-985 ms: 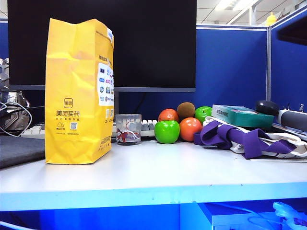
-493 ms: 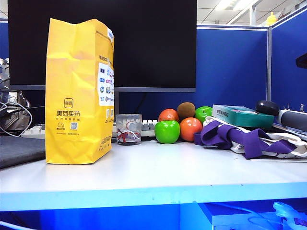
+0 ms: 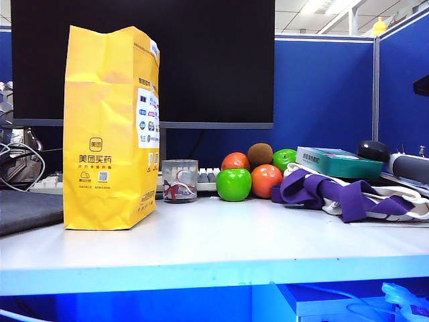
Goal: Pick up the transparent tape and throw it into the yellow paper bag.
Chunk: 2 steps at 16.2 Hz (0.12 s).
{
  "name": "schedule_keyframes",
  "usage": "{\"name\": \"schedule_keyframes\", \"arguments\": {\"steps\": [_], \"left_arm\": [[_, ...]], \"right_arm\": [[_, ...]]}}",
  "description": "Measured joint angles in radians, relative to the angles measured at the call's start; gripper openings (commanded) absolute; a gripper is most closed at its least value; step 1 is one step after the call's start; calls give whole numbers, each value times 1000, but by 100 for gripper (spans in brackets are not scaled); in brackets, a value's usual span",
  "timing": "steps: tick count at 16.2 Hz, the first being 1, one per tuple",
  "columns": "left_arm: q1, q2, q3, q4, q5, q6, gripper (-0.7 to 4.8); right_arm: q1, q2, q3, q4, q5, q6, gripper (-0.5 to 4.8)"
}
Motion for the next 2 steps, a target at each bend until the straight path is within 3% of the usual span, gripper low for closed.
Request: {"name": "schedule_keyframes", "arguments": {"steps": [2], "left_arm": [[0,0,0,0,0,0,479]], "right_arm": [[0,0,0,0,0,0,479]]}}
